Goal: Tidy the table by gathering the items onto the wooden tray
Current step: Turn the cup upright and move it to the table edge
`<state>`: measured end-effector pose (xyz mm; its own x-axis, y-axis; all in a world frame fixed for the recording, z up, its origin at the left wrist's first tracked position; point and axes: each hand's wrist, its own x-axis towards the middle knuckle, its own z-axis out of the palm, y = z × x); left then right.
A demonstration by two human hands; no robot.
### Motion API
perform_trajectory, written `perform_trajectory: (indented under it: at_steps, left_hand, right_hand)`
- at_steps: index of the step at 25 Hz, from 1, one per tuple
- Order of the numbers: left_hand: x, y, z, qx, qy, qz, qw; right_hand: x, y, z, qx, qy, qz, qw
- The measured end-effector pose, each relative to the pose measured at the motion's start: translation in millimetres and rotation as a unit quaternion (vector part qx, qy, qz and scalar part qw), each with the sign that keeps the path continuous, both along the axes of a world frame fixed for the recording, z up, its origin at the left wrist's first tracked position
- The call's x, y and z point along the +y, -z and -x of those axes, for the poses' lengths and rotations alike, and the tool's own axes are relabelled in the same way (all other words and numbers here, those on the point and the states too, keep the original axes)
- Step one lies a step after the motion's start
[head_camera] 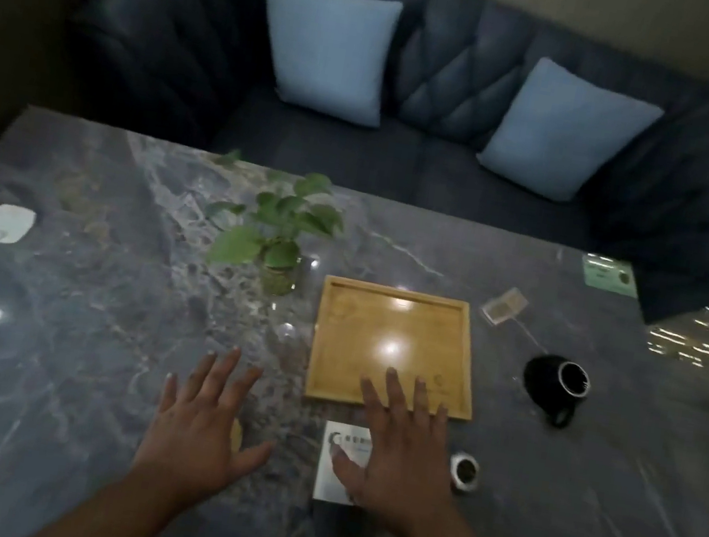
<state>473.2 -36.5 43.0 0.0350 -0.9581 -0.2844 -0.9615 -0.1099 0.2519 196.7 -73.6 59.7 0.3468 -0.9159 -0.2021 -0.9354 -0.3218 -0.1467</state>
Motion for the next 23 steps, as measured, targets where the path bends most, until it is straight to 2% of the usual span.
perform_trajectory:
  at_steps: [5, 10, 16, 23]
  left_hand:
    - [-22, -2, 87, 0.001, 0.049, 0.012, 0.999]
    - [-24, -5, 149, 0.006, 0.041, 0.007, 0.999]
    - [-16, -13, 209, -0.005, 0.024, 0.002, 1.000]
    - [-45, -15, 274, 0.008, 0.062, 0.012, 0.998]
  right_hand:
    - [1, -7, 105, 0.028, 0.084, -0.012, 0.996]
    - [-2, -16, 179, 0.011, 0.094, -0.011, 0.995]
    - [-10, -26, 245, 0.008, 0.088, -0.016, 0.996]
    - [-8, -19, 278, 0.025, 0.110, -0.026, 0.993]
